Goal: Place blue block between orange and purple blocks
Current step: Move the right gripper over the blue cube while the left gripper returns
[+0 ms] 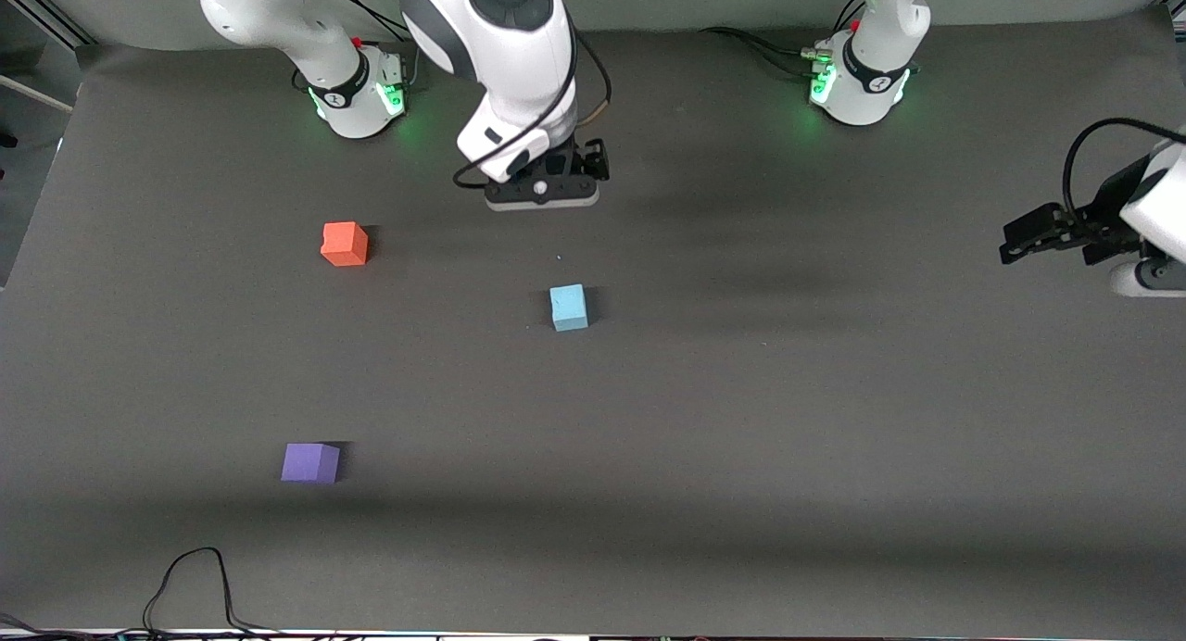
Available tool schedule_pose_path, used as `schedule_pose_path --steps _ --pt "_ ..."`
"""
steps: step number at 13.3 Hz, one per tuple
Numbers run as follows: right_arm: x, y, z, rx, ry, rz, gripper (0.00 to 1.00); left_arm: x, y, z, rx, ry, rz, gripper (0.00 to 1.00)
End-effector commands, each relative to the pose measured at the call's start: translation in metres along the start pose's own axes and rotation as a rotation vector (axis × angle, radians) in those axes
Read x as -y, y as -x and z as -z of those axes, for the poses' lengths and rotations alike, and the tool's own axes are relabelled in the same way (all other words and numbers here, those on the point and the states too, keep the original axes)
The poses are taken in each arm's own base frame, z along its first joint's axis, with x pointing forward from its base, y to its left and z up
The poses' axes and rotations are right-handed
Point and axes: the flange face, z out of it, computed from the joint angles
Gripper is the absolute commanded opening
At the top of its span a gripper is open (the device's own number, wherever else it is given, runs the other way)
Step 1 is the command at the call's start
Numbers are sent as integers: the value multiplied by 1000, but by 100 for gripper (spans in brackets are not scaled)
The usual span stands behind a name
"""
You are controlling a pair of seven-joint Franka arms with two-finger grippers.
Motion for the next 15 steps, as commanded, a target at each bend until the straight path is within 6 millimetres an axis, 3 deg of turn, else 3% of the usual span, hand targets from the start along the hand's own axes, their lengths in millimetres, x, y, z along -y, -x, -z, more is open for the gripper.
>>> schedule_pose_path --steps 1,4,7,10,15 --pt "1 3 -71 -21 -38 35 100 -4 9 0 15 -17 -24 100" --pt "-2 -9 -172 -63 -33 25 100 -7 12 3 9 -20 -33 100" --pt "-9 -33 -246 -93 -12 29 100 -2 12 2 11 -19 -68 100" --pt "-18 -46 -275 -107 -17 2 100 -3 13 4 10 -87 -88 100" --pt "-2 -61 -276 -102 -78 -53 100 -1 14 2 16 -87 -97 100"
